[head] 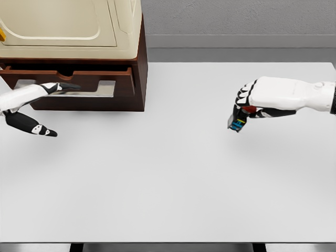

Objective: Open the cabinet drawer with left arm, and place a switch into the drawer with right arm

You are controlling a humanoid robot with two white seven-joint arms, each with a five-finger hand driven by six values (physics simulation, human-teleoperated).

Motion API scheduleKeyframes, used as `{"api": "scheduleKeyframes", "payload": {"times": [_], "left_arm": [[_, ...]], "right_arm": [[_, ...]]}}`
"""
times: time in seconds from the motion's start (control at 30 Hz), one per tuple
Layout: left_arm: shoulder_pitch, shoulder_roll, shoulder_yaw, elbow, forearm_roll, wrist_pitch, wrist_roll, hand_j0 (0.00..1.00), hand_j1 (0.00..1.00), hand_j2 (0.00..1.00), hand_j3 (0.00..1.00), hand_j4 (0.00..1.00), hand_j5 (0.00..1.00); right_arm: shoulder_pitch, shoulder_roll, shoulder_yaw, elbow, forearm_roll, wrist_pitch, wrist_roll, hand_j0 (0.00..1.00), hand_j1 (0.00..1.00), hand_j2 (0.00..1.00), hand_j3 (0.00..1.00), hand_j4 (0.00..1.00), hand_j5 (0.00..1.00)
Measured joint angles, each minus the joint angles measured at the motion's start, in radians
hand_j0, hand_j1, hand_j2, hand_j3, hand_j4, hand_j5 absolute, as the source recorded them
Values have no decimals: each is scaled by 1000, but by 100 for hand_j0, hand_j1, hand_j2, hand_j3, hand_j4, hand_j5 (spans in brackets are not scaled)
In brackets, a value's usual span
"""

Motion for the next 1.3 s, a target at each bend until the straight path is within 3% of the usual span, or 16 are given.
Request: {"api": "scheduleKeyframes", "payload": {"times": [0.7,1.3], "left_arm": [[6,-19,-4,52,2,0,-1,100,100,100,100,100,100],[30,47,2,-23,9,9,-28,100,100,100,100,100,100]], "right_arm": [[-107,129,0,-2,-13,0,2,49,49,49,49,49,49],[-199,281,3,-8,-17,0,2,49,49,49,49,49,49]]}}
